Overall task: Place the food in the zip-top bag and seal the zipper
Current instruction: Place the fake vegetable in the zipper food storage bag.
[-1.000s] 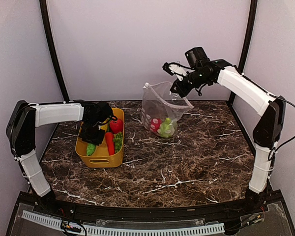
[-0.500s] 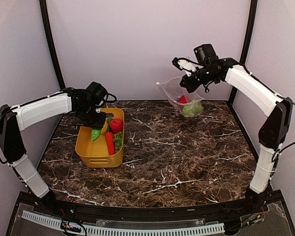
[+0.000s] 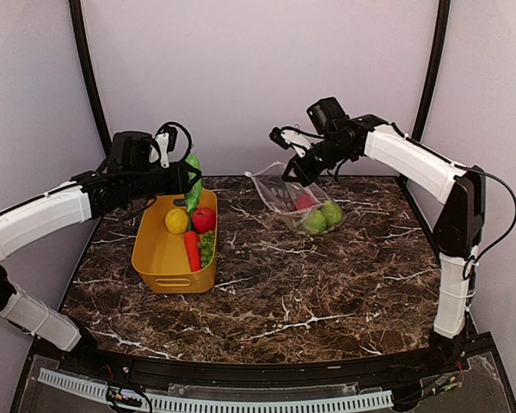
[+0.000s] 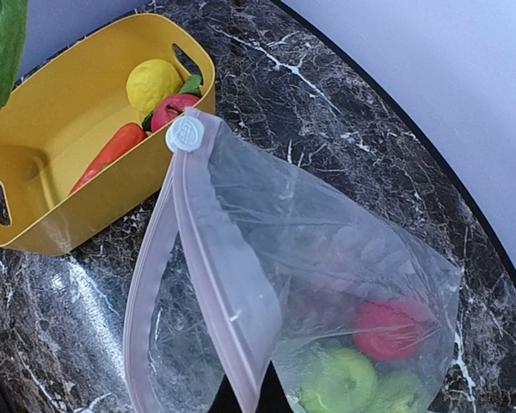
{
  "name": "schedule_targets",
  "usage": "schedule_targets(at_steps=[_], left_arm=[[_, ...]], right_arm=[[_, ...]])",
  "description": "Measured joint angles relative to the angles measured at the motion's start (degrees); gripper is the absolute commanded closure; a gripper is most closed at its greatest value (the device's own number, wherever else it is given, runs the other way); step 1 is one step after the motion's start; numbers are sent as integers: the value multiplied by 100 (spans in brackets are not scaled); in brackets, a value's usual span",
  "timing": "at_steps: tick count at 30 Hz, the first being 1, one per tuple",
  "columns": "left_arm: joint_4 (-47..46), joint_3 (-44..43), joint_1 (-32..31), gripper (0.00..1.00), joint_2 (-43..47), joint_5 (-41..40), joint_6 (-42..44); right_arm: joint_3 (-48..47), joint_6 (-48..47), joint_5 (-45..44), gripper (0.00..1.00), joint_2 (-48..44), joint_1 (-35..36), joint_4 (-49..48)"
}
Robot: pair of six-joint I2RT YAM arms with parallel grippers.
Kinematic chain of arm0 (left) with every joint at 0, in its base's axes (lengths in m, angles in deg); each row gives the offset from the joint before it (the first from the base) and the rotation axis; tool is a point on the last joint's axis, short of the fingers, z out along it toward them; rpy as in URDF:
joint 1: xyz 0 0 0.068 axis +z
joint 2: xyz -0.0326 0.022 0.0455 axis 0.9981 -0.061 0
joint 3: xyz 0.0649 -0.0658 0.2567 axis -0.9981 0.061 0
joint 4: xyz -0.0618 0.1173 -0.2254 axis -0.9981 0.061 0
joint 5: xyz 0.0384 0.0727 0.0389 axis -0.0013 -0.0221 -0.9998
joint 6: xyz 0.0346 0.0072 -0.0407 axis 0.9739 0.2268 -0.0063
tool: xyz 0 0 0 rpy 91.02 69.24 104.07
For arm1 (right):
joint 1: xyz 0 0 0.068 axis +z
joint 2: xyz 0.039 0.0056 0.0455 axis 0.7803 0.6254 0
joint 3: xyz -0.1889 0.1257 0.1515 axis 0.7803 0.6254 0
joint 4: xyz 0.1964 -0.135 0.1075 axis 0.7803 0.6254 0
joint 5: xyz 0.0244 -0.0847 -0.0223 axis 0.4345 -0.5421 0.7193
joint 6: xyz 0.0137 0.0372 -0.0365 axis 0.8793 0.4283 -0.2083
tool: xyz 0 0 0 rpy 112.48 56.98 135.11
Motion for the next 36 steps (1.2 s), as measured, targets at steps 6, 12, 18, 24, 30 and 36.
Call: schedule_targets(at_steps=[6, 12, 18, 24, 30, 36], left_arm=[[-2754, 881, -455, 93, 271, 116, -125], [-4533, 817, -866, 94, -520, 249, -234], [-5869, 540, -1176, 97, -1641, 385, -328], [-6723, 308, -1327, 98, -2358, 487, -330], [-7316, 157, -1353, 97, -2820, 415, -293], [-7893, 151, -1408, 93, -3139, 146, 87]], right_arm=[[-96, 81, 149, 100, 28, 85, 59], [-151, 120, 157, 100, 28, 105, 74], [-151, 138, 162, 100, 28, 105, 94], [-216, 214, 243, 100, 28, 105, 258], [-485, 363, 404, 100, 24, 105, 400], [-505, 428, 468, 100, -63, 105, 457]])
